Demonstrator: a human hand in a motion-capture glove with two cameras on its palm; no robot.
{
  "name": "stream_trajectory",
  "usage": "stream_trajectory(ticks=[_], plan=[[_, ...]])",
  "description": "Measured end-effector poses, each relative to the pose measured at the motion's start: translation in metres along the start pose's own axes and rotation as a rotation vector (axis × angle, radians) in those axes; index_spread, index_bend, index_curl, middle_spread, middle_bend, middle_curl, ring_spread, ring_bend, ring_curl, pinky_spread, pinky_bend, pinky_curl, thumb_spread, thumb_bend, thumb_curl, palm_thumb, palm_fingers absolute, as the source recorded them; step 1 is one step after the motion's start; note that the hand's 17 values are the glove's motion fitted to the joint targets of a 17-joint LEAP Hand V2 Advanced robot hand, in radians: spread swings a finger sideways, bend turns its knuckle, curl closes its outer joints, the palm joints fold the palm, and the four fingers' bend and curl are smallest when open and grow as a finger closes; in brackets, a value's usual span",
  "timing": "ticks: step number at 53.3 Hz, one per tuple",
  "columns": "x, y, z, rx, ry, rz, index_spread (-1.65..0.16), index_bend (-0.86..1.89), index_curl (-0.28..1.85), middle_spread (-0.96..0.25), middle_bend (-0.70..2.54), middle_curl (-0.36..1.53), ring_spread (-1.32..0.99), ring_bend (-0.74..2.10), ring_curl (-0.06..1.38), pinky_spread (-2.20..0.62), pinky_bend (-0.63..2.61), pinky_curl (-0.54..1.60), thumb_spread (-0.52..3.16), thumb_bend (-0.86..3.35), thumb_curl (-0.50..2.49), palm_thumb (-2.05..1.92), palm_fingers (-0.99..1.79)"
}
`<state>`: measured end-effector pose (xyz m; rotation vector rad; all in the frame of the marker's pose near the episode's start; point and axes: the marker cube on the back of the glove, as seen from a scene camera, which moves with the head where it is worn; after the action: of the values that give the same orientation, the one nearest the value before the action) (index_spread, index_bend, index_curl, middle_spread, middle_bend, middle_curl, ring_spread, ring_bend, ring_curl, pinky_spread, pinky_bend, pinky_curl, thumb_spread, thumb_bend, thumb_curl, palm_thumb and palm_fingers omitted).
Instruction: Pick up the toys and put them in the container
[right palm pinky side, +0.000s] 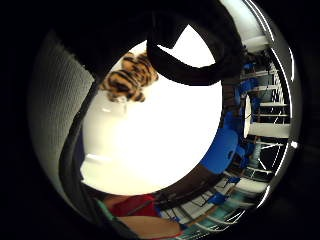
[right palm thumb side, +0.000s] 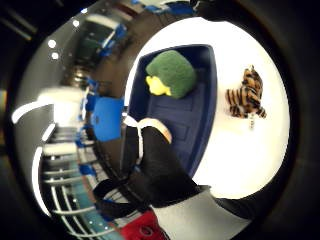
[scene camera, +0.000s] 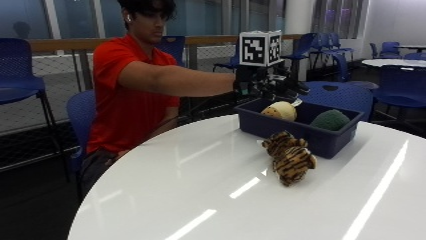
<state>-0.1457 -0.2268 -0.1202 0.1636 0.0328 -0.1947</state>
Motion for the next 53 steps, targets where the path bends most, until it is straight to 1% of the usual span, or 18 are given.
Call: stream_trajectory(ticks=[8, 23, 30, 42, 53], plan=[[0.030, -0.011, 0.021, -0.027, -0.013, 0.060, -0.37, 0.16, 0.56, -0.05, 0.15, 0.44, 0.03, 0.19, 0.39, 0.11, 0.93, 0.32, 1.10, -0.09, 0.29, -0.11, -0.10], [0.057, -0.038, 0.062, -0.053, -0.017, 0.113, -0.36, 0.16, 0.48, -0.05, 0.15, 0.37, 0.04, 0.17, 0.37, 0.11, 0.93, 0.32, 1.09, -0.08, 0.23, -0.11, -0.11], [0.062, -0.049, 0.077, -0.031, -0.043, 0.116, -0.36, 0.16, 0.46, -0.06, 0.15, 0.35, 0.03, 0.18, 0.35, 0.11, 0.93, 0.32, 1.12, -0.07, 0.21, -0.09, -0.11], [0.064, -0.066, 0.100, -0.026, -0.008, 0.114, -0.36, 0.18, 0.43, -0.06, 0.15, 0.32, 0.03, 0.17, 0.33, 0.11, 0.92, 0.32, 1.16, -0.06, 0.20, -0.08, -0.09], [0.056, -0.074, 0.119, -0.076, -0.020, 0.135, -0.37, 0.19, 0.43, -0.06, 0.15, 0.29, 0.03, 0.18, 0.32, 0.12, 0.93, 0.33, 1.18, -0.06, 0.19, -0.07, -0.06]])
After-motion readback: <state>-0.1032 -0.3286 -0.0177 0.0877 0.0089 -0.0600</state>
